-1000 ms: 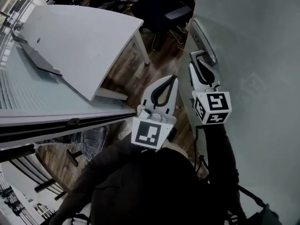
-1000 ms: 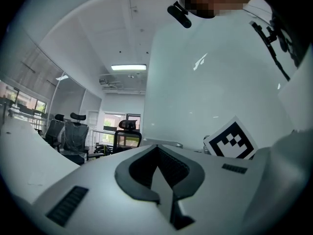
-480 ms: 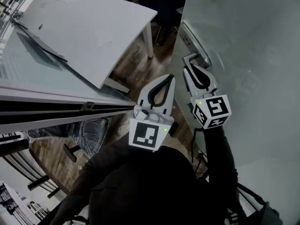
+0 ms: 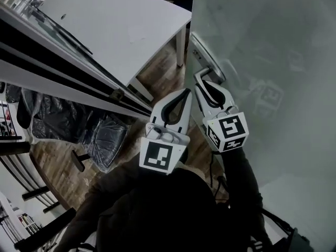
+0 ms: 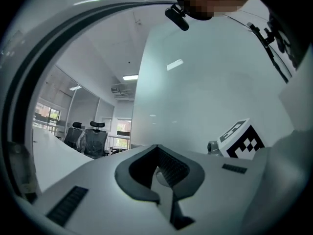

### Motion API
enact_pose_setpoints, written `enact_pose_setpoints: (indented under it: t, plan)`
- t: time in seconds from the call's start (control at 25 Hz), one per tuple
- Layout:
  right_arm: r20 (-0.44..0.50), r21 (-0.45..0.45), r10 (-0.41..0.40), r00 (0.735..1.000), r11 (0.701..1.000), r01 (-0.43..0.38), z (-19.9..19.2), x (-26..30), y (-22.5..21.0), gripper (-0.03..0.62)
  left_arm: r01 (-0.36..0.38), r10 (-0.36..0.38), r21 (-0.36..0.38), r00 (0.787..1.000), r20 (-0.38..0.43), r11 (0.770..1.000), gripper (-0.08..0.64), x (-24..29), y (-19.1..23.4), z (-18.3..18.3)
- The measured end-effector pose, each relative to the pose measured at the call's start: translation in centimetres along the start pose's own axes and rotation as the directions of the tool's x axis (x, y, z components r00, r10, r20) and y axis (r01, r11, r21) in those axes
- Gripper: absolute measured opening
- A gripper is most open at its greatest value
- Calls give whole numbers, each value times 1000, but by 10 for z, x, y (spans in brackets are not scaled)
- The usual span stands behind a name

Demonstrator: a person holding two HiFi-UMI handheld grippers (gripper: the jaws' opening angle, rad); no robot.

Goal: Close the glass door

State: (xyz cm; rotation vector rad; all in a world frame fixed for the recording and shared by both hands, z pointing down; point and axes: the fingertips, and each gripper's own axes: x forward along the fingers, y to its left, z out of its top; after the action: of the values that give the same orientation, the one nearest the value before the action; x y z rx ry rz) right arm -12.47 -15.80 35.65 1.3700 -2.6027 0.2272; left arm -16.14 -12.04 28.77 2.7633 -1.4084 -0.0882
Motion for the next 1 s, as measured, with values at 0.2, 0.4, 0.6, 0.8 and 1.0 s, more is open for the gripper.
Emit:
enact_pose_setpoints:
  t: [0.2, 0.4, 0.6, 0.8, 1.0]
  plan:
    - [-6, -20, 73, 997, 997, -73, 8, 0, 27, 69, -59, 60, 14, 998, -6, 998, -3, -16, 6, 4]
    - [-7, -15, 116, 993, 993, -116, 1, -3, 78, 69, -91, 91, 5, 996, 12, 996, -3, -57, 29, 9]
    - [-2, 2, 166, 986, 986, -165, -9, -10, 123, 69, -86, 86, 1, 996, 9, 996, -3, -95, 46, 8]
    - [-4, 3, 151, 989, 989, -151, -8, -10, 148, 66, -15, 16, 31, 1000, -17, 999, -3, -117, 59, 6]
    - [-9, -4, 192, 981, 981, -192, -14, -8, 180, 64, -5, 6, 27, 999, -40, 1000, -3, -144, 72, -7]
